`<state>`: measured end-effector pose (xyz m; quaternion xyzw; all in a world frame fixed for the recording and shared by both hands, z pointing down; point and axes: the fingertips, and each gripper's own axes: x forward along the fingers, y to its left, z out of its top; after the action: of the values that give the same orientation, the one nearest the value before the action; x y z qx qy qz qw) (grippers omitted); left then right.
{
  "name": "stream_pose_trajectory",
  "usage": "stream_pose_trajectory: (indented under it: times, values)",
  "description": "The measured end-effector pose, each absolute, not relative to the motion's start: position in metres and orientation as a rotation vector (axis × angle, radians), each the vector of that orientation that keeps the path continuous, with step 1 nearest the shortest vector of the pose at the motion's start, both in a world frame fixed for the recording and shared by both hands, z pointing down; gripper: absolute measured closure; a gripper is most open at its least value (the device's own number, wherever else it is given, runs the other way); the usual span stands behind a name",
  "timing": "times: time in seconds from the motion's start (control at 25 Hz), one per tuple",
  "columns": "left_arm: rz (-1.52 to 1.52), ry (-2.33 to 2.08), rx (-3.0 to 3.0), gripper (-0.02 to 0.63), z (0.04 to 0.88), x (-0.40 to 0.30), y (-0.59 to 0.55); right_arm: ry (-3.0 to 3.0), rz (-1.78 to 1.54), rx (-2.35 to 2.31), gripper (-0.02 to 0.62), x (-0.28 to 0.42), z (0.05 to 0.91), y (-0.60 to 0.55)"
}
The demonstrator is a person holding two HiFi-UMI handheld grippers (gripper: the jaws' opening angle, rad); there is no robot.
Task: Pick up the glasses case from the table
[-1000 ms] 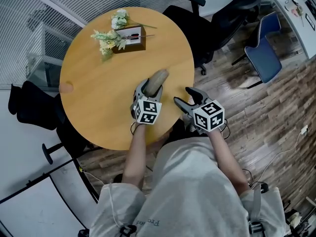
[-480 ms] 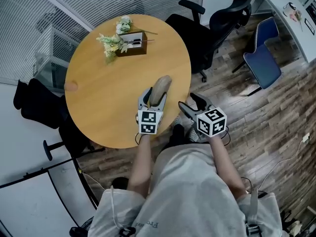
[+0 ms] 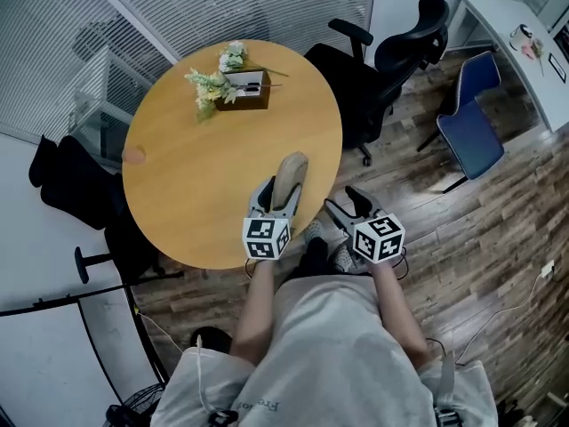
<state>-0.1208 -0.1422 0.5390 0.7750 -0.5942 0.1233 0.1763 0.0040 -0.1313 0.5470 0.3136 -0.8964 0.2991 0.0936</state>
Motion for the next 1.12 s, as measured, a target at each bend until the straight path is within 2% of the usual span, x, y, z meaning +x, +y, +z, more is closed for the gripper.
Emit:
stream_pose_trajectory:
  times: [1.12]
  values:
    - [0.209,-1.677,2.208,0.348,0.537,-0.065,-0.083,-2.685,0.752,0.942,0.321,0.057,0.548,-0.083]
